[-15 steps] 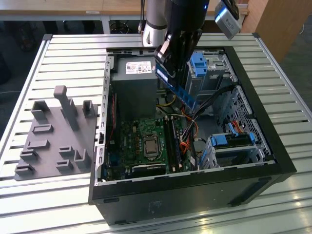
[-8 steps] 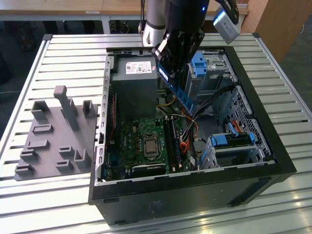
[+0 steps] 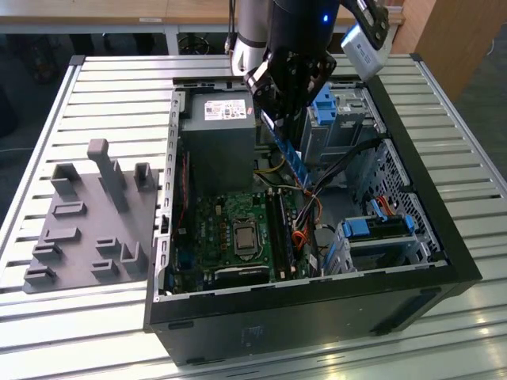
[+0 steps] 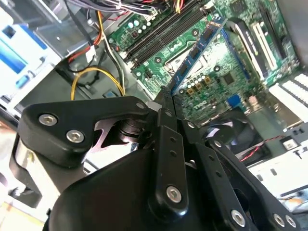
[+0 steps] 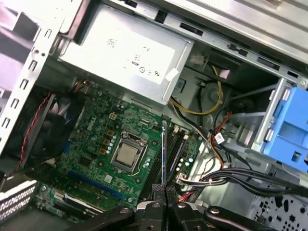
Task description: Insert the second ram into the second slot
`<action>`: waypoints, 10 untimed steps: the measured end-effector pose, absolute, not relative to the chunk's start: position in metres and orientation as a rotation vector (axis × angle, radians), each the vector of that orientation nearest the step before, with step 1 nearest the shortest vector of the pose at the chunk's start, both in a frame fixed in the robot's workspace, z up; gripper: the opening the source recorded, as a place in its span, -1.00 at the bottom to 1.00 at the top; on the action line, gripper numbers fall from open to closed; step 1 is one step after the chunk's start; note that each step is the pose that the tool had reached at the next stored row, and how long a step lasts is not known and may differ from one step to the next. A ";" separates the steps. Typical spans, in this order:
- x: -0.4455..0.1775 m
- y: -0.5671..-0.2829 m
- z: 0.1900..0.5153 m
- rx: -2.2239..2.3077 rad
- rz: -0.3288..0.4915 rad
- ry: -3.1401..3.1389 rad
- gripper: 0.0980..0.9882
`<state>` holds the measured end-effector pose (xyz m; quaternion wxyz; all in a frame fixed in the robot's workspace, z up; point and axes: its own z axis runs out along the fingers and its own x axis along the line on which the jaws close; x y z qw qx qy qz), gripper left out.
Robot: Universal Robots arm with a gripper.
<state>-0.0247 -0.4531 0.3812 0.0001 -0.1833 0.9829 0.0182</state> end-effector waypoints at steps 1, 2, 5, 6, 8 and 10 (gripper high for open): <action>-0.025 -0.453 0.381 -0.548 0.057 3.092 -0.94; -0.025 -0.453 0.381 -0.520 0.057 3.097 -0.94; -0.025 -0.453 0.380 -0.436 0.057 3.109 -0.94; -0.025 -0.453 0.380 -0.410 0.057 3.112 -0.94; -0.025 -0.453 0.379 -0.304 0.057 3.123 -0.94; -0.025 -0.453 0.379 -0.248 0.057 3.127 -0.94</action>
